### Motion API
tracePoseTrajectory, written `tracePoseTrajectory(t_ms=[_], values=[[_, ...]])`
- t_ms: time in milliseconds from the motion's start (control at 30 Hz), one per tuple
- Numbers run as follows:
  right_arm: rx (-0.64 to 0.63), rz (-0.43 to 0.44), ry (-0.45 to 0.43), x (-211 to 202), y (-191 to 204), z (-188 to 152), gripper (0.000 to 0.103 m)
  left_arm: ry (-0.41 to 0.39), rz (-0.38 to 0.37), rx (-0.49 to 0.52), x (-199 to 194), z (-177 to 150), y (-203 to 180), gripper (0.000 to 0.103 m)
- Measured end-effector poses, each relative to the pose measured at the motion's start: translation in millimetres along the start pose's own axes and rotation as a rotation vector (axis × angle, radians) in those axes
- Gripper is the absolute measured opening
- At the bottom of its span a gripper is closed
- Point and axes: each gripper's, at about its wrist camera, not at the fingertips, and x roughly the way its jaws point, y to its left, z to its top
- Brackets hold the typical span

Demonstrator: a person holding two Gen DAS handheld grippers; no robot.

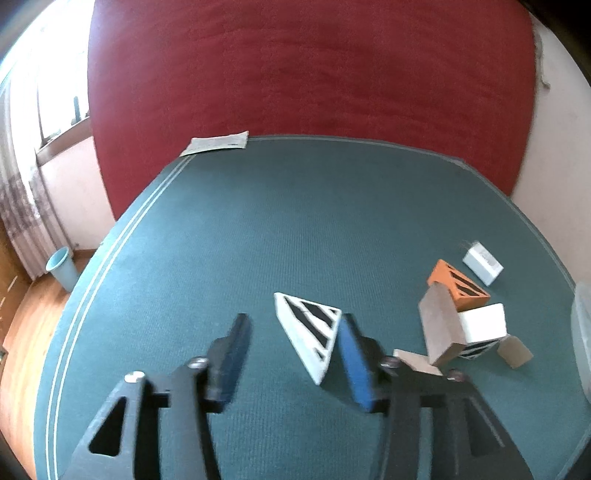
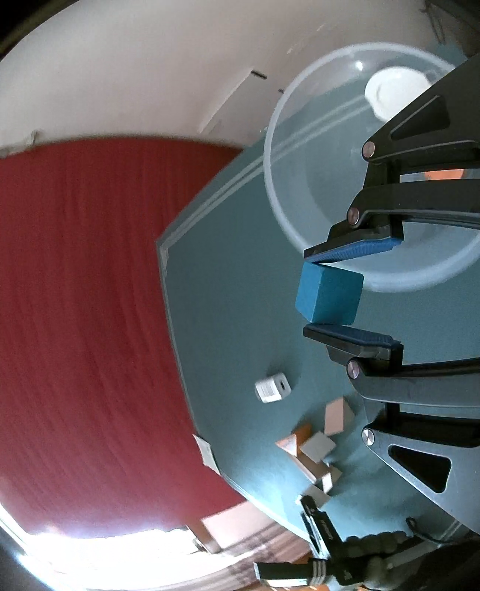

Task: Organize rigid objects
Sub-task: 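Carry the blue cube into the clear bowl and open the right tool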

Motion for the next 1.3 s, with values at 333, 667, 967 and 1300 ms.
tracePoseTrajectory(t_ms=[333,667,967,1300], values=[[0.078,-0.073,-0.001,-2.5,-34.3,3.8,0.035,0.032,0.018,0.003,11.6,0.8,-2.1,0.06],[0.079,-0.085,0.017,0.3,-36.8,-0.8,0.035,0.07,0.024,-0.035,17.5,6.7,-8.1,0.068],[0.122,-0.135,0.042,6.8,-52.0,-3.2,0.035,0.082,0.026,-0.024,18.1,2.6,-15.9,0.05],[0.151,-0.144,0.049,6.0,-64.0,-5.2,0.036,0.056,0.002,-0.008,14.3,2.5,-17.2,0.039]])
